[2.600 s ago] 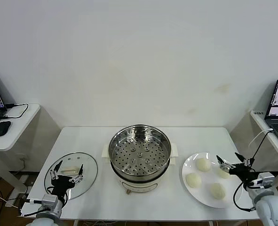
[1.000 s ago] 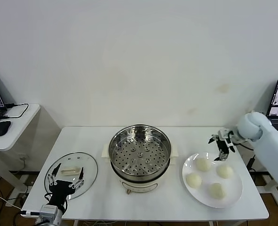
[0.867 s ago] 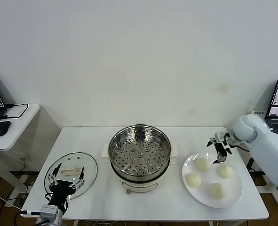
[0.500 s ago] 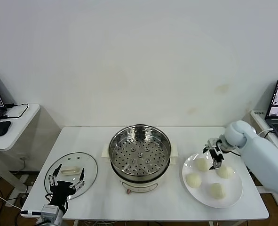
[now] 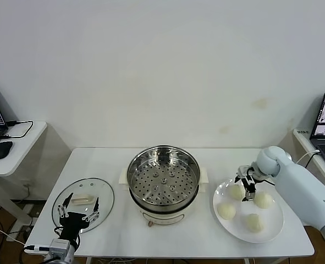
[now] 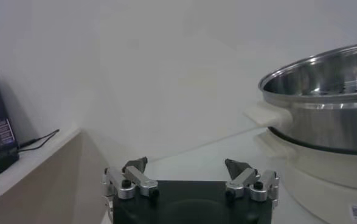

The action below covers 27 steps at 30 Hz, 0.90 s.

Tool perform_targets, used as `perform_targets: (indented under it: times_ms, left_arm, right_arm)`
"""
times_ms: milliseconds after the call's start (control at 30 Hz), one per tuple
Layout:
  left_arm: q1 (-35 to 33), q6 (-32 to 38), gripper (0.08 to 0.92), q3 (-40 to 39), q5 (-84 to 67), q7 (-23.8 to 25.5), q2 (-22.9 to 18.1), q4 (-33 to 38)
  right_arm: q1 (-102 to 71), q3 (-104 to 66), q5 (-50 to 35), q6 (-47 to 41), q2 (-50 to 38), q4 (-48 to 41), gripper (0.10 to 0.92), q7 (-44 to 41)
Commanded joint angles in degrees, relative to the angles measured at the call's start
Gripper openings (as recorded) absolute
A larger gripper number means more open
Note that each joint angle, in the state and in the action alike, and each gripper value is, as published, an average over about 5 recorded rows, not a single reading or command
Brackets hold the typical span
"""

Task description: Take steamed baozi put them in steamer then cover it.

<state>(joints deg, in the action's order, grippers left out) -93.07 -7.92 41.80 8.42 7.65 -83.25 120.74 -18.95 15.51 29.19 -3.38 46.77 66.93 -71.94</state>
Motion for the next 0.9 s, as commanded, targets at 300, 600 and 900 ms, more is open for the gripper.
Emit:
perform_targets:
  times_ms: [300, 600, 900]
  left_arm:
    - [0.13, -0.08, 0.823, -0.27, 0.34, 0.04, -0.22, 0.05]
    - [0.02, -0.03, 0.823, -0.78, 0.72, -0.13, -0.36, -0.46]
    - [0.2, -0.03, 0.823, -0.98, 0.82, -0.09, -0.27, -0.17]
  right_arm:
    - [-0.61, -0.63, 0.06, -0.42, 0.82, -1.58, 0.801, 2.38]
    - [-0.71, -1.18, -0.45, -0.44, 0.97, -2.3, 0.649, 3.47]
    - [2.37, -0.15, -5.55, -1.91, -1.95, 1.64, 0.611, 1.71]
